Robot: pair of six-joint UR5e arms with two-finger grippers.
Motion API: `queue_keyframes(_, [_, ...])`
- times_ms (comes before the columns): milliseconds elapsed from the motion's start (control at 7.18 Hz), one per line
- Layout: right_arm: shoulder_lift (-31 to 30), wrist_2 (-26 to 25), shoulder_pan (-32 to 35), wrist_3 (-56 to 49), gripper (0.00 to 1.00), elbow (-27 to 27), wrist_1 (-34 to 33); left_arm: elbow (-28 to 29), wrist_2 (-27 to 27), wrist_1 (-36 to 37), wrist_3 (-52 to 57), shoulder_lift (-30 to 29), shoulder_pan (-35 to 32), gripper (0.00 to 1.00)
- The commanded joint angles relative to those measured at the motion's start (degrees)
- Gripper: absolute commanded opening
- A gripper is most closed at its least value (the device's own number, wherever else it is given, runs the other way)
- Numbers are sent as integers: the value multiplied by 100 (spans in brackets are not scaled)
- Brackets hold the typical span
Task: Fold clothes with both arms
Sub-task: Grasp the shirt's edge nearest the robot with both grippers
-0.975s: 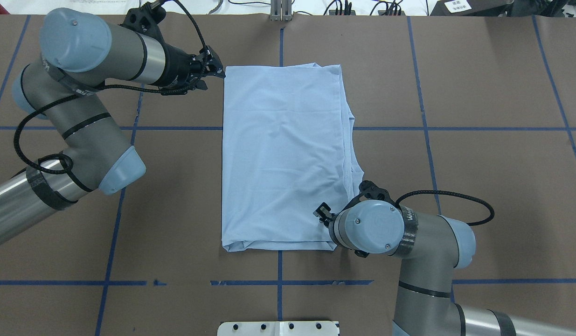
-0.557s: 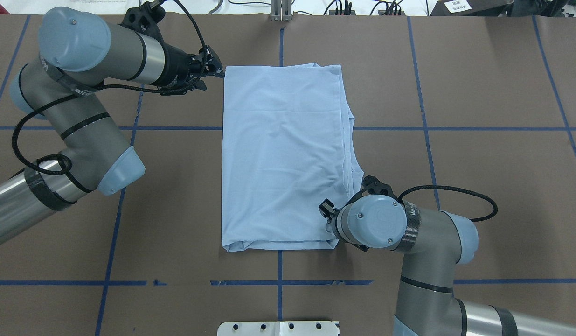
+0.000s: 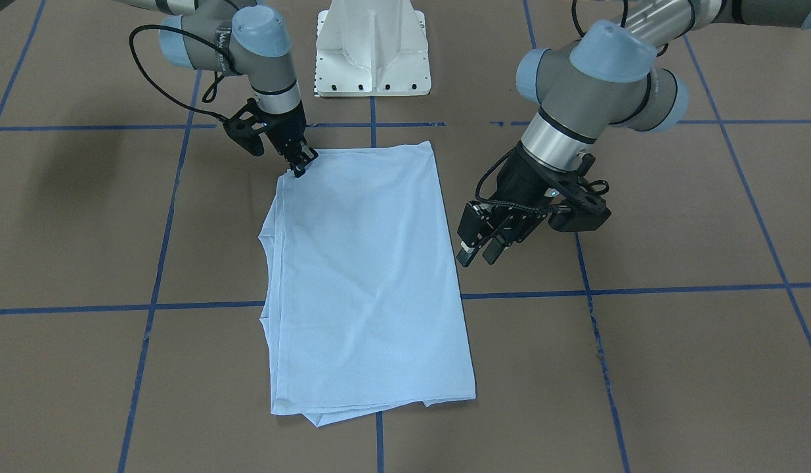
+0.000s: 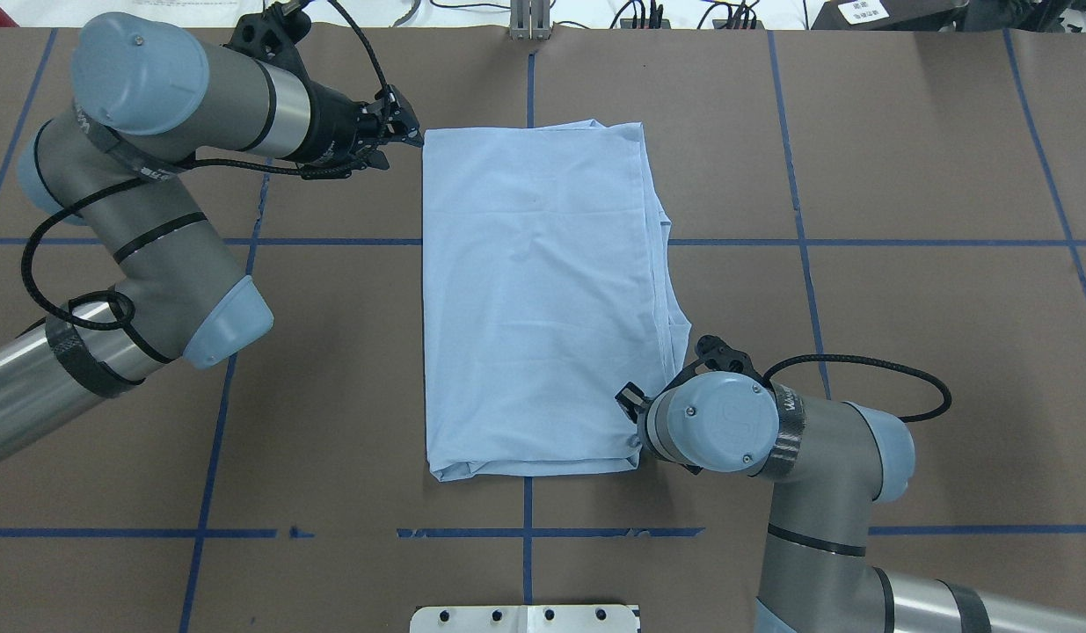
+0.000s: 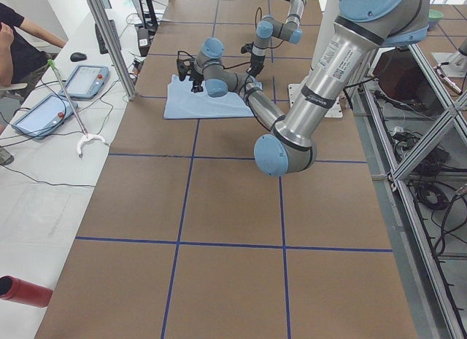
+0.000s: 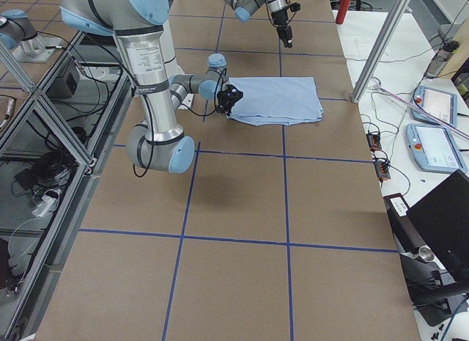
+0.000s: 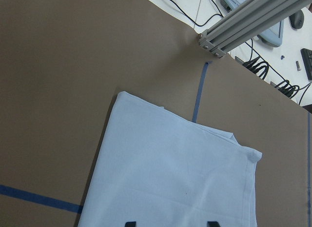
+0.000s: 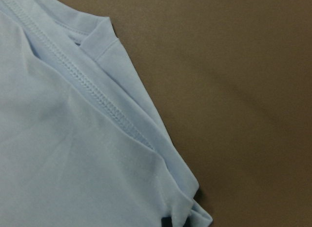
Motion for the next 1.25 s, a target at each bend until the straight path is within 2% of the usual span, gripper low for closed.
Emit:
queue_keyframes(0, [-26,12,-13,2,0,352,-226,-67,1,12,-26,0,52,58])
queue_keyframes(278, [-17,3,-154,63,0,626,-439,-906,236,746,-751,385,716,61])
queue_keyframes(418, [-17,-5,-189,72,0,653,-439,-1355,847,1046,-956,787,1312,61])
queue_keyframes(557, [-17,-5,-207,72,0,662,-439,-1673,1202,1284,-1428,1209,1884,61])
queue_keyframes(835, [-26,3,-207,72,0,662,-439,-1598,1354,1312,-2186,1362,2668,61])
queue_keyframes(1114, [-26,3,-207,63,0,671,-439,-1588,1434,1592,-2232,1293,2803,61])
